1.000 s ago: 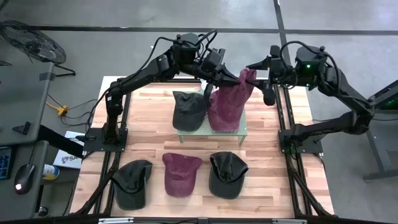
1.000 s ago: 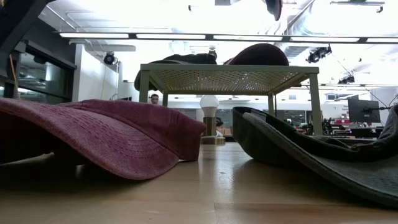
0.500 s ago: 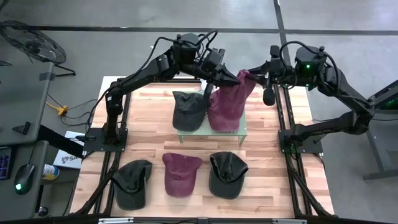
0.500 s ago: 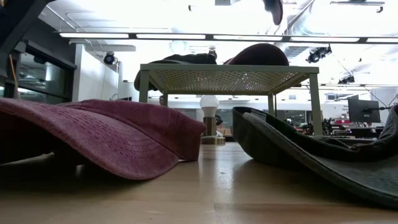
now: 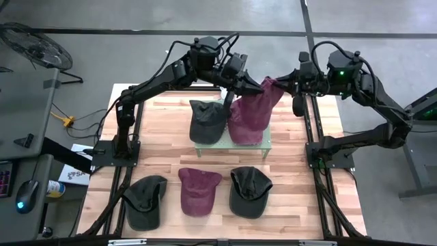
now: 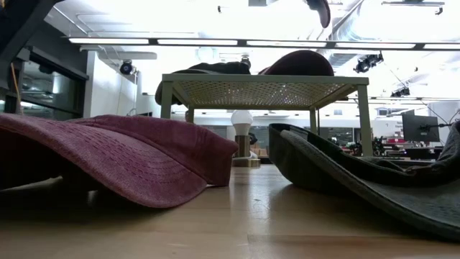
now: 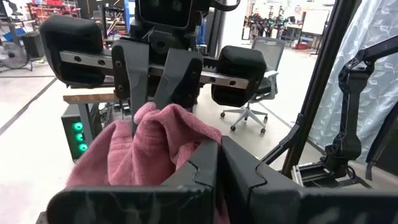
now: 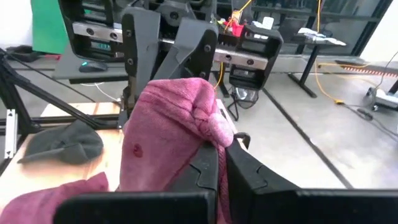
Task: Pick & Place hat
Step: Stack the top red cap on top of the red cap on the shelf
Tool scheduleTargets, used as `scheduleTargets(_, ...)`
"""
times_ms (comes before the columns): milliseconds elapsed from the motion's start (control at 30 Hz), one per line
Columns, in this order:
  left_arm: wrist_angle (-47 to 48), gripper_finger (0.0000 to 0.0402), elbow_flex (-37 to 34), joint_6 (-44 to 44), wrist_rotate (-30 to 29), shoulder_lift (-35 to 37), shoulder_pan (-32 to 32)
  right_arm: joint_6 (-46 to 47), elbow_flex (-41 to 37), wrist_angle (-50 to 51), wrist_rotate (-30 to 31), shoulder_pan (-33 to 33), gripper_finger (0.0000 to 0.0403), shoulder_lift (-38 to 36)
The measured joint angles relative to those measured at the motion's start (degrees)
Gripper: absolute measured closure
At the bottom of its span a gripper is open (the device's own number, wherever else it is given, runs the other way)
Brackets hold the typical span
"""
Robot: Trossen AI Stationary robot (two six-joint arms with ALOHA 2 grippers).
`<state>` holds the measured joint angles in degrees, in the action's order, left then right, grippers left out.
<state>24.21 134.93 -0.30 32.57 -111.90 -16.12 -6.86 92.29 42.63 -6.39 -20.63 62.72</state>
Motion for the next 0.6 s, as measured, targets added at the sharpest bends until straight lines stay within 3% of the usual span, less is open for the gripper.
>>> scheduleTargets(167, 0.0, 0.0357, 0.0, 1.8, -0.1, 0.0, 0.0, 1.1, 0.0, 1.1, -0.1, 0.0, 0.0401, -0.1)
scheduleTargets(433, 2.5, 0.025, 0.0, 5.0, -0.9, 2.2, -0.4, 3.4, 0.0, 1.2, -0.2, 0.1, 0.0402, -0.1)
scheduleTargets(600, 7.4, 0.0215, 0.0, 9.0, -6.7, 5.0, -0.4, 4.9, 0.4, 1.3, -0.2, 0.1, 0.0402, -0.1)
